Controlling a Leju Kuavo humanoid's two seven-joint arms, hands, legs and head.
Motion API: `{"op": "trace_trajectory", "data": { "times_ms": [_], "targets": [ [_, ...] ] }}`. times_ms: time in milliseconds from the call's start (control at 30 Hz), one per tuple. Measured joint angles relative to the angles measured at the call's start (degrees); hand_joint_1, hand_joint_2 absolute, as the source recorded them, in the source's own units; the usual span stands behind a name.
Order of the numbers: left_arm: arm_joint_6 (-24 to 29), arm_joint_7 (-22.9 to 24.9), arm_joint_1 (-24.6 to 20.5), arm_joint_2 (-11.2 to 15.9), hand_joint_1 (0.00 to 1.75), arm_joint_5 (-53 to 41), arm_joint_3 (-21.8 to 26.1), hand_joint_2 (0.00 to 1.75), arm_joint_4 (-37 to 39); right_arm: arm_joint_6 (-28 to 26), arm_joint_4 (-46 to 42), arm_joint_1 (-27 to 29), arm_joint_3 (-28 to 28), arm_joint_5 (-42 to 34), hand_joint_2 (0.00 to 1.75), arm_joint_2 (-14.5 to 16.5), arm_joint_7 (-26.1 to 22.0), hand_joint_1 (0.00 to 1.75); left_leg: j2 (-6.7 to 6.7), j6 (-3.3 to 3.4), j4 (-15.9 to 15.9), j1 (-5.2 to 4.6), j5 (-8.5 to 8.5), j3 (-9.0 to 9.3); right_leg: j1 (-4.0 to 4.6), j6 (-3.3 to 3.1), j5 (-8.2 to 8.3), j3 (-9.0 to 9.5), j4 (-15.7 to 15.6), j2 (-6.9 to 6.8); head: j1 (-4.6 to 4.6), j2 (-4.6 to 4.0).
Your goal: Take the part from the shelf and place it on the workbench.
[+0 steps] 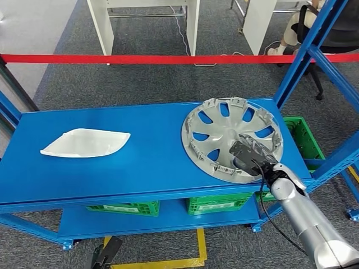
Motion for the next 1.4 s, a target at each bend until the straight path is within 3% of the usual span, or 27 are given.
{"op": "trace_trajectory", "data": {
  "times_ms": [100, 167, 233, 267, 300, 333, 400, 467, 567, 633, 733, 767, 800, 833, 933, 1000, 1100, 1167, 1233, 1267, 1300, 1333, 1400],
  "targets": [
    [0.03, -0.08, -0.02, -0.05, 0.0, 0.01, -0.02, 0.0, 0.02, 1.0, 0.33, -0.58, 1.44, -0.78, 1.75, -1.21, -0.01, 0.0, 0.12, 1.39, -0.29, -0.01, 0.34, -0.14, -0.27, 0.88, -0.72, -0.69, 0.74, 0.01, 0.16, 0.0],
    [0.06, -0.1, -0.15, -0.07, 0.0, 0.03, -0.02, 0.0, 0.02, 0.97, 0.54, -0.75, 2.19, -0.94, 1.75, -1.65, -0.01, 0.0, 0.22, 2.11, -0.45, -0.03, 0.59, -0.32, -0.34, 1.2, -3.73, -3.41, 5.98, -0.07, 0.34, 0.0],
    [0.08, -0.1, -0.09, -0.09, 0.0, 0.07, -0.02, 0.0, 0.03, 0.28, 0.73, -0.76, 2.77, -1.15, 1.75, -1.7, -0.01, 0.0, 0.22, 2.41, -0.42, -0.23, 0.67, -0.6, -0.34, 1.27, -7.0, -7.33, 13.91, -0.09, 0.42, 0.0],
    [0.08, -0.1, -0.01, -0.09, 0.0, 0.08, -0.01, 0.0, 0.03, -0.09, 0.8, -0.76, 2.99, -1.24, 1.75, -1.71, -0.01, 0.0, 0.22, 2.44, -0.41, -0.33, 0.69, -0.66, -0.33, 1.24, -7.48, -8.58, 16.34, -0.09, 0.41, 0.0],
    [0.08, -0.1, 0.05, -0.08, 0.0, 0.09, -0.01, 0.0, 0.04, -0.31, 0.86, -0.82, 3.2, -1.31, 1.75, -1.76, -0.01, 0.0, 0.21, 2.45, -0.4, -0.4, 0.69, -0.65, -0.31, 1.14, -6.81, -8.74, 16.51, -0.09, 0.42, 0.0],
    [0.08, -0.1, 0.07, -0.08, 0.0, 0.09, -0.01, 0.0, 0.04, -0.46, 0.89, -0.94, 3.43, -1.33, 1.75, -1.83, -0.01, 0.0, 0.19, 2.45, -0.4, -0.45, 0.69, -0.58, -0.3, 0.95, -5.13, -7.7, 14.31, -0.09, 0.41, 0.0],
    [0.09, -0.1, 0.03, -0.12, 0.0, 0.1, -0.02, 0.0, 0.04, -1.5, 0.9, -1.27, 3.83, -1.28, 1.75, -1.96, -0.08, 0.0, 0.15, 2.35, -0.38, -0.55, 0.67, -0.44, -0.16, 0.39, -1.39, -3.64, 6.19, -0.08, 0.41, 0.0],
    [0.1, -0.11, -0.04, -0.2, 0.0, 0.2, -0.01, 0.0, 0.04, -4.1, 0.85, -1.35, 4.12, -0.72, 1.75, -1.98, -0.15, 0.0, 0.07, 1.9, -0.32, -0.66, 0.73, -0.62, 0.08, 0.01, 0.03, -0.84, 0.85, -0.09, 0.37, 0.0],
    [0.11, -0.21, 0.07, -0.36, 0.0, 0.56, 0.0, 0.0, 0.04, -7.96, 0.48, -1.14, 4.47, 0.67, 1.75, -1.9, -0.07, 0.0, -0.02, 0.89, -0.42, -0.58, 0.98, -0.86, 0.16, -0.52, 0.27, -0.46, -0.09, -0.14, 0.37, 0.0],
    [0.1, -0.32, 0.08, -0.38, 0.0, 0.73, 0.0, 0.0, 0.04, -9.83, -0.24, -0.92, 4.62, 1.97, 1.75, -1.76, 0.13, 0.0, -0.03, 0.25, 1.4, -0.55, -0.47, -1.63, -0.15, -1.09, 0.64, -0.37, -0.47, -0.29, 0.24, 0.0],
    [0.09, -0.45, 0.19, -0.35, 0.0, 0.91, 0.01, 0.0, 0.04, -14.02, -1.89, 0.14, 4.58, 5.87, 1.75, -1.32, 0.77, 0.0, -0.01, -0.46, 11.64, -0.38, -5.81, -6.09, -0.3, -1.46, 0.72, -0.44, -0.57, -0.48, 0.12, 0.0],
    [0.06, -0.46, 0.31, -0.34, 0.0, 0.98, 0.01, 0.0, 0.04, -15.71, -2.6, 0.71, 4.44, 7.73, 1.75, -1.12, 1.06, 0.0, -0.01, -0.59, 14.52, -0.33, -6.71, -7.34, -0.3, -1.48, 0.71, -0.47, -0.54, -0.49, 0.14, 0.0],
    [0.02, -0.46, 0.43, -0.33, 0.0, 1.05, 0.02, 0.0, 0.05, -17.48, -3.44, 1.35, 4.18, 9.82, 1.75, -0.83, 1.38, 0.0, 0.0, -0.67, 15.56, -0.3, -6.52, -7.78, -0.3, -1.46, 0.69, -0.49, -0.5, -0.47, 0.13, 0.0],
    [-0.02, -0.47, 0.51, -0.33, 0.0, 1.08, 0.02, 0.0, 0.06, -19.23, -4.38, 2.0, 3.76, 12.08, 1.75, -0.48, 1.74, 0.0, 0.0, -0.65, 14.12, -0.28, -5.13, -7.09, -0.32, -1.42, 0.64, -0.47, -0.43, -0.43, 0.12, 0.0],
    [-0.09, -0.47, 0.45, -0.35, 0.0, 1.1, 0.02, 0.0, 0.06, -24.88, -7.49, 3.67, 1.78, 19.85, 1.75, 0.89, 2.85, 0.0, 0.0, -0.21, 3.34, -0.31, 0.06, -2.19, -0.22, -0.97, 0.26, -0.55, 0.02, -0.3, 0.12, 0.0],
    [-0.14, -0.47, 0.42, -0.42, 0.0, 1.1, 0.02, 0.0, 0.06, -28.34, -9.29, 4.53, 0.24, 24.63, 1.75, 1.68, 3.43, 0.0, -0.02, 0.3, 0.19, -0.46, 0.47, -0.99, -0.02, -0.48, 0.15, -0.95, 0.29, -0.3, 0.14, 0.0],
    [-0.22, -0.47, 0.54, -0.49, 0.0, 1.1, 0.04, 0.0, 0.06, -30.88, -11.54, 5.67, -1.73, 28.17, 1.75, 2.67, 3.73, 0.0, -0.03, 1.33, -0.29, -0.51, 0.53, -0.98, -0.16, 0.33, -0.27, -1.42, 0.6, -0.34, 0.13, 0.0],
    [-0.25, -0.47, 0.4, -0.58, 0.0, 1.04, 0.04, 0.0, 0.06, -32.17, -12.75, 6.29, -2.8, 29.86, 1.75, 3.08, 3.83, 0.0, -0.03, 2.06, -0.61, -0.36, 0.71, -0.83, -0.28, 0.79, -2.67, -3.34, 4.43, -0.29, 0.33, 0.0],
    [-0.34, -0.45, 0.33, -0.68, 0.0, 0.93, 0.04, 0.0, 0.06, -34.51, -13.97, 7.34, -3.98, 32.58, 1.75, 3.43, 3.85, 0.0, -0.05, 2.4, -0.6, -0.42, 0.68, -0.84, -0.31, 1.03, -6.11, -7.14, 12.25, -0.25, 0.52, 0.0],
    [-0.39, -0.43, 0.37, -0.73, 0.0, 0.86, 0.03, 0.0, 0.06, -35.63, -14.68, 8.1, -4.56, 33.82, 1.75, 3.68, 3.68, 0.0, -0.06, 2.46, -0.59, -0.45, 0.64, -0.83, -0.32, 1.1, -7.04, -8.87, 15.52, -0.25, 0.51, 0.0],
    [-0.44, -0.4, 0.4, -0.77, 0.0, 0.81, 0.03, 0.0, 0.06, -36.37, -15.46, 8.91, -5.08, 34.61, 1.75, 3.95, 3.3, 0.0, -0.06, 2.49, -0.58, -0.47, 0.59, -0.79, -0.32, 1.13, -6.94, -9.78, 16.99, -0.25, 0.51, 0.0],
    [-0.45, -0.39, 0.4, -0.81, 0.0, 0.77, 0.02, 0.0, 0.06, -36.55, -16.36, 9.68, -5.55, 34.67, 1.75, 4.23, 2.6, 0.0, -0.08, 2.49, -0.57, -0.48, 0.54, -0.74, -0.33, 1.09, -5.75, -9.59, 16.14, -0.25, 0.52, 0.0],
    [-0.46, -0.39, 0.35, -0.91, 0.0, 0.73, 0.01, 0.0, 0.06, -34.95, -18.3, 10.84, -6.3, 32.43, 1.75, 4.67, 0.38, 0.0, -0.11, 2.3, -0.53, -0.49, 0.37, -0.53, -0.36, 0.86, -1.7, -6.36, 8.95, -0.28, 0.53, 0.0]
  ]
}}
